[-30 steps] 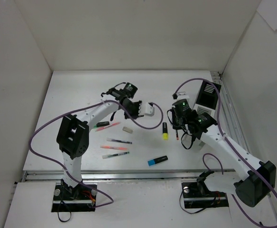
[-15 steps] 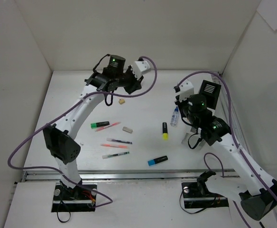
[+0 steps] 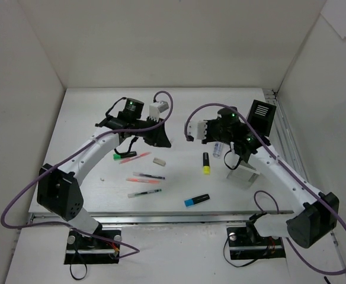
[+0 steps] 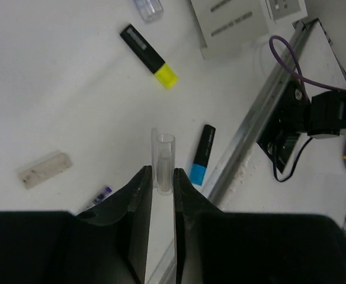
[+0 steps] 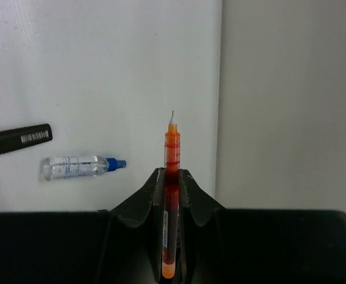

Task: Sort the stationery into containers
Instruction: Close the pen cap on the pen.

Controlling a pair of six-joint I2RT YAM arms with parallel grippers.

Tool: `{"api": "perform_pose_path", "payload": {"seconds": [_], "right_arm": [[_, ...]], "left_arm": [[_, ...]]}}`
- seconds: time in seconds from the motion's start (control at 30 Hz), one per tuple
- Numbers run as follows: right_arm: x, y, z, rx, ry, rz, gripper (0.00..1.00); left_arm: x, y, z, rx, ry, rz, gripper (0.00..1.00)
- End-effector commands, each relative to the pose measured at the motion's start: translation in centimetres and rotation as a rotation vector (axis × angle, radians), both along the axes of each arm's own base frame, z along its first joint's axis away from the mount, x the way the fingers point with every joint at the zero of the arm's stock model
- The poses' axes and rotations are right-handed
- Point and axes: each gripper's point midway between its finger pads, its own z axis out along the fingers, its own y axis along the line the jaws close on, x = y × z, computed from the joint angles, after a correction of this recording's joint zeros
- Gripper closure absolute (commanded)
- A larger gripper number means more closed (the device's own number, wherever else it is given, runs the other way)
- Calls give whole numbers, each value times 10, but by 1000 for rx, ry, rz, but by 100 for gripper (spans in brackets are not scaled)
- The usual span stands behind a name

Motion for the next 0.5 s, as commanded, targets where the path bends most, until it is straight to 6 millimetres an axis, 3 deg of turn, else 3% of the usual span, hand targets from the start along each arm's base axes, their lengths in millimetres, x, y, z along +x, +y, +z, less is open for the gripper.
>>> {"api": "perform_pose_path", "payload": {"seconds": [0.0, 0.17, 0.27, 0.47], "right_arm": [[-11, 34, 21, -155, -76, 335, 100], [-23, 55, -4, -332, -82, 509, 100], [-44, 63, -13, -359, -79, 586, 100], [-83, 71, -10, -302, -113, 693, 100]], "left_arm": [[-35, -10, 46, -113, -12, -62, 100], [-82, -27, 31, -114, 80, -204, 100], [-102, -33, 23, -154, 122, -286, 100], [-108, -38, 7, -156, 191, -317, 100]]}}
